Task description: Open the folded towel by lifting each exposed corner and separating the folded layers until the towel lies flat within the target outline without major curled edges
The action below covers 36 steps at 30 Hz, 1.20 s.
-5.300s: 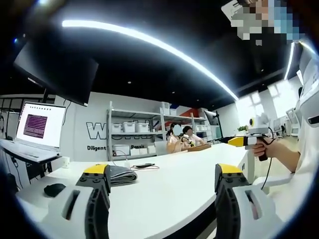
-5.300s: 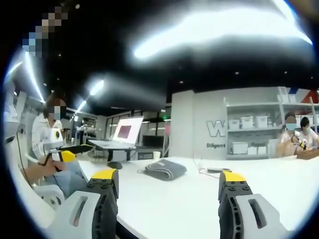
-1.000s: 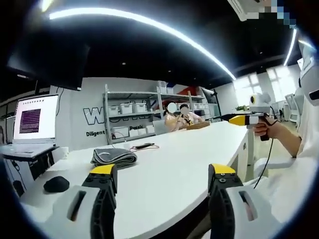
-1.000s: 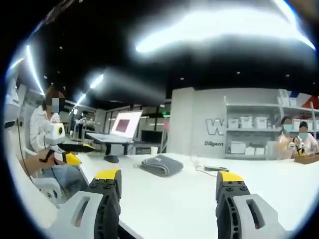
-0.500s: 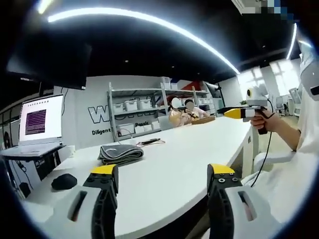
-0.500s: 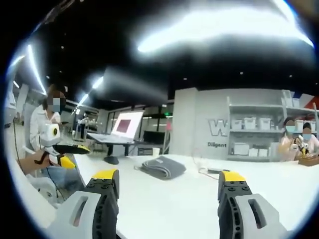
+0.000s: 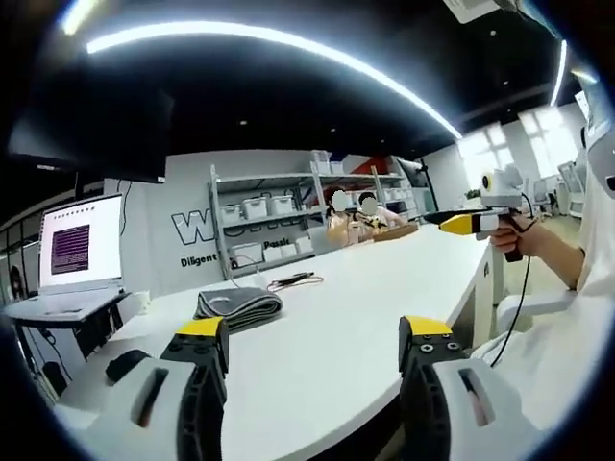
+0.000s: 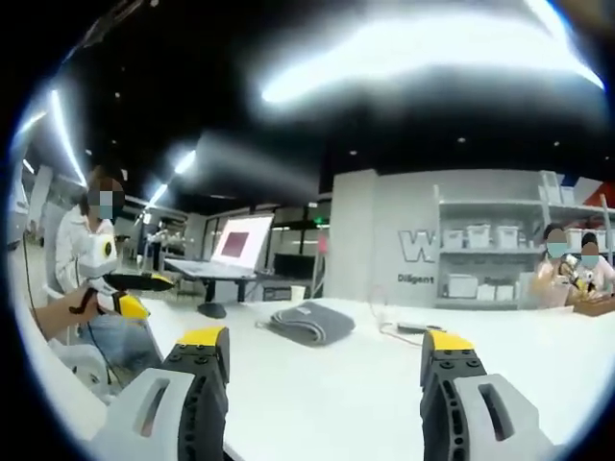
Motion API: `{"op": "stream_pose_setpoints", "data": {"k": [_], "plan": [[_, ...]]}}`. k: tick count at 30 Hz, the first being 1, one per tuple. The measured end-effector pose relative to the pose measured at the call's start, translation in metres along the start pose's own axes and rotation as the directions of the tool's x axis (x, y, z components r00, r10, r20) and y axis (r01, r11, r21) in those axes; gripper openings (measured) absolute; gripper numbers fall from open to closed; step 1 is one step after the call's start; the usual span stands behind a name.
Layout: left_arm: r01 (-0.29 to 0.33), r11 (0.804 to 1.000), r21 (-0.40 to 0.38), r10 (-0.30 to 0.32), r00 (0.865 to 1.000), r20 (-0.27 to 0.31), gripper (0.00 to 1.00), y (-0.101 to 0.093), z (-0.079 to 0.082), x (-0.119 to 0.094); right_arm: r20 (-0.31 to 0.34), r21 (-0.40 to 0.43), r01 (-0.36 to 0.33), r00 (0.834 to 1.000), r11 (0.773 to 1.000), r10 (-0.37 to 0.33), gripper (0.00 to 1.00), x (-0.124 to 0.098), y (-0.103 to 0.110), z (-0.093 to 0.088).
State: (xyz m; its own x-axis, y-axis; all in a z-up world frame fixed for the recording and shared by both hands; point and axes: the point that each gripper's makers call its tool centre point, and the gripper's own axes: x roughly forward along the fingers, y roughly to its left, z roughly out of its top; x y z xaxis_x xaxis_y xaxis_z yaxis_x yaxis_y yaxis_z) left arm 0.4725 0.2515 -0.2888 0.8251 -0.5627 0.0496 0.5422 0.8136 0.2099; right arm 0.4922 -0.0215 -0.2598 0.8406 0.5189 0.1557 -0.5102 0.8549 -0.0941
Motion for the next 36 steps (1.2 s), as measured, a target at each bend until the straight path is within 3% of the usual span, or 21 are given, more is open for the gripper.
{"op": "stream_pose_setpoints", "data": {"k": [13,20,32,36], "plan": [[-0.006,1.000,0.022,0.006,1.000,-0.018,0.74,0.001,-0.008,-0.001,-0.001,-0.010,-0.003,1.000,1.000,0.003,0.80,-0.009,0.007,0.001],[0.008,1.000,0.018,-0.008,1.000,-0.009,0.74,0.008,-0.005,0.007,-0.005,-0.008,0.022,1.000,1.000,-0.022,0.80,-0.020,0.004,0.001],[0.041,0.996,0.076,-0.041,0.999,-0.004,0.76,0.009,-0.006,0.024,-0.023,-0.006,0.061,0.998,0.998,-0.061,0.80,-0.032,-0.001,-0.004],[0.045,0.994,0.096,-0.045,0.999,-0.005,0.78,0.014,-0.007,0.035,-0.020,-0.014,0.062,0.998,0.998,-0.063,0.80,-0.035,0.006,0.000]]}}
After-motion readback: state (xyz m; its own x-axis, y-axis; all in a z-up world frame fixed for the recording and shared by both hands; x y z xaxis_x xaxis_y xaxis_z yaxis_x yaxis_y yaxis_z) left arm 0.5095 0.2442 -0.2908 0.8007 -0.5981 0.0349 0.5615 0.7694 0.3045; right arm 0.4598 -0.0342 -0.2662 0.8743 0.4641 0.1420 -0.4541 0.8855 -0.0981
